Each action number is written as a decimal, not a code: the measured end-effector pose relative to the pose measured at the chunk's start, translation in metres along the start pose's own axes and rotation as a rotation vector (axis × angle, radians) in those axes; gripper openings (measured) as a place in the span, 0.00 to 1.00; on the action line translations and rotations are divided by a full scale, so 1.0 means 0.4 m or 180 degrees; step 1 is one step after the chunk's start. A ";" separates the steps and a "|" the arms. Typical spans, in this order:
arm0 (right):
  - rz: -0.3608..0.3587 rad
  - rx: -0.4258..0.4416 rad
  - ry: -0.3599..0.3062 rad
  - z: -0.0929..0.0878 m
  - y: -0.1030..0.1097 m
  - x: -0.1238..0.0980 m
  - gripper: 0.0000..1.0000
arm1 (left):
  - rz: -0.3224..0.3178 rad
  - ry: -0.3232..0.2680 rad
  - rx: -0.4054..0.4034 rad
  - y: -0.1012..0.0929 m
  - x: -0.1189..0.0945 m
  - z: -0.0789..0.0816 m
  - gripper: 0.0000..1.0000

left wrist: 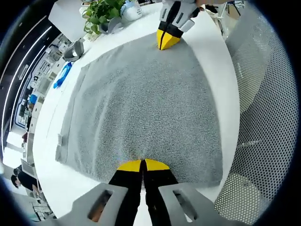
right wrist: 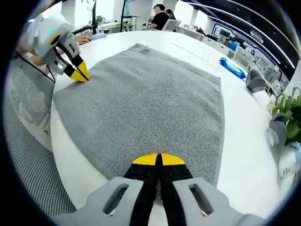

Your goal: Fold the towel on the table until its edges align and the towel forms a compact rectangular stack.

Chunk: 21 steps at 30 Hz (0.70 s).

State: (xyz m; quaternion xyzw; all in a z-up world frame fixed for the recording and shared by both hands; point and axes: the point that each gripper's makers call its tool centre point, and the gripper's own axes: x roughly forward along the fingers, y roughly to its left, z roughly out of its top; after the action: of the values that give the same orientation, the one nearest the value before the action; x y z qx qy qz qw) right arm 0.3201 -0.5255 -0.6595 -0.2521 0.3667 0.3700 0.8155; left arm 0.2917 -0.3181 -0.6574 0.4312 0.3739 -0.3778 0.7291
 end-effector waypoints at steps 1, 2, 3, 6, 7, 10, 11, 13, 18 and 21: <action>0.0018 -0.0013 0.0003 0.001 0.004 0.000 0.00 | -0.0007 -0.0010 -0.0044 0.004 -0.001 -0.004 0.01; 0.0038 -0.0034 0.0013 0.004 0.010 0.002 0.00 | -0.0008 -0.0014 -0.0057 0.007 -0.001 -0.007 0.01; 0.0056 -0.0050 0.0020 0.006 0.015 0.002 0.00 | 0.0000 -0.0011 -0.0073 0.011 0.000 -0.011 0.01; 0.0083 -0.0103 0.0031 0.011 0.034 0.004 0.00 | 0.0057 0.0019 -0.0081 0.020 0.000 -0.022 0.01; 0.0080 -0.0153 0.0034 0.012 0.042 0.004 0.00 | 0.0083 0.0016 -0.0094 0.023 0.002 -0.026 0.01; 0.0062 -0.0262 0.0050 0.014 0.053 0.003 0.00 | 0.0134 -0.0051 -0.0214 0.034 0.000 -0.033 0.01; 0.0058 -0.0295 0.0051 0.016 0.057 0.004 0.00 | 0.0137 -0.0070 -0.0233 0.036 -0.001 -0.034 0.01; 0.0053 -0.0311 0.0036 0.016 0.057 0.003 0.00 | 0.0142 -0.0117 -0.0276 0.040 0.000 -0.035 0.01; 0.0140 -0.0105 -0.0326 0.023 0.056 0.003 0.00 | 0.0145 -0.0280 -0.0396 0.040 -0.003 -0.036 0.01; 0.0225 -0.0119 -0.0358 0.020 0.051 0.000 0.00 | 0.0133 -0.0285 -0.0459 0.041 -0.001 -0.033 0.01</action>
State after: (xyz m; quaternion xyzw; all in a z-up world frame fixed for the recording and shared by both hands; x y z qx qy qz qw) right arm 0.3071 -0.5078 -0.6576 -0.2330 0.3220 0.4189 0.8165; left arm 0.3030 -0.3005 -0.6557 0.3679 0.3580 -0.3535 0.7820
